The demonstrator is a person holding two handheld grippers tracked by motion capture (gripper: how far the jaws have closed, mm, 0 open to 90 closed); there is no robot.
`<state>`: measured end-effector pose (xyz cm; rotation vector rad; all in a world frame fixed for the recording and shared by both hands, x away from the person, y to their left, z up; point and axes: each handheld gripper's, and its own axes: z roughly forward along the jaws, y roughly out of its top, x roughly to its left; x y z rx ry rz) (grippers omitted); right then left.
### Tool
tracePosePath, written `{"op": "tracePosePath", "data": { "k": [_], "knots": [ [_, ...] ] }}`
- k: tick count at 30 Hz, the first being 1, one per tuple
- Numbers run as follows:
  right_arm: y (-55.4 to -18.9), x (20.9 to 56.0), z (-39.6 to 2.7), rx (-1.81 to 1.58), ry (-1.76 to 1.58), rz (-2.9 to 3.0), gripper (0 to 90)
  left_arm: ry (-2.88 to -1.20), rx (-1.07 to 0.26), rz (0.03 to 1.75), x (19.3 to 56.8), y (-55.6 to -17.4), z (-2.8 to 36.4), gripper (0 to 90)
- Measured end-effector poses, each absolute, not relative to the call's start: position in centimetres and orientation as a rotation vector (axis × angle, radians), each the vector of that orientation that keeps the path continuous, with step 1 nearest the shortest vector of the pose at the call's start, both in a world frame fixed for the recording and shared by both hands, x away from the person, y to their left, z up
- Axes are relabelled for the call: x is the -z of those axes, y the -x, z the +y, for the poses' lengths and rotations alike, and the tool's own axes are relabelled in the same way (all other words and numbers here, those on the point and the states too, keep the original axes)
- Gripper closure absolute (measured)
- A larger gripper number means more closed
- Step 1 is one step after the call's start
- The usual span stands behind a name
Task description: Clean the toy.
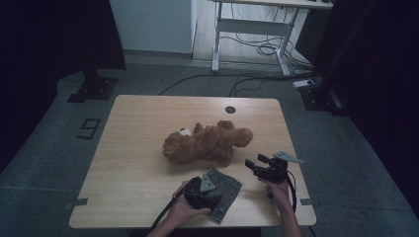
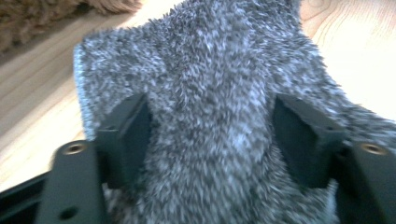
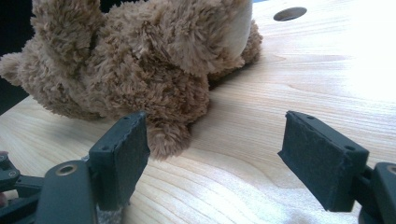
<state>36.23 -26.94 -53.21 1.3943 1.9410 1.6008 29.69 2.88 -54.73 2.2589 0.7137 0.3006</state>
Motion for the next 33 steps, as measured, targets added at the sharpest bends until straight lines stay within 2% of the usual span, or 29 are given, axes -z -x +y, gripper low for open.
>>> {"op": "tracePosePath", "data": {
  "k": [4,8,12,24,33],
  "knots": [
    [-36.2,53.3,-26.8,-1.595,-1.388,1.949,22.7,-2.248,-0.308,0.705,54.7,-30.0,3.6,45.3],
    [-36.2,53.3,-26.7,-1.590,-1.389,1.949,22.7,-2.245,-0.322,0.716,54.6,-30.1,4.3,63.4],
    [-36.2,53.3,-26.7,-1.591,-1.396,1.951,23.0,-2.228,-0.302,0.757,54.3,-30.1,5.3,71.2],
    [-35.9,52.6,-25.6,-1.602,-1.346,1.979,22.8,-2.013,-0.314,0.850,51.0,-29.6,13.2,73.4],
    [-37.0,51.5,-24.8,-1.543,-1.345,1.970,21.9,-1.935,-0.308,0.901,50.2,-30.1,16.1,73.4]
  ]
}}
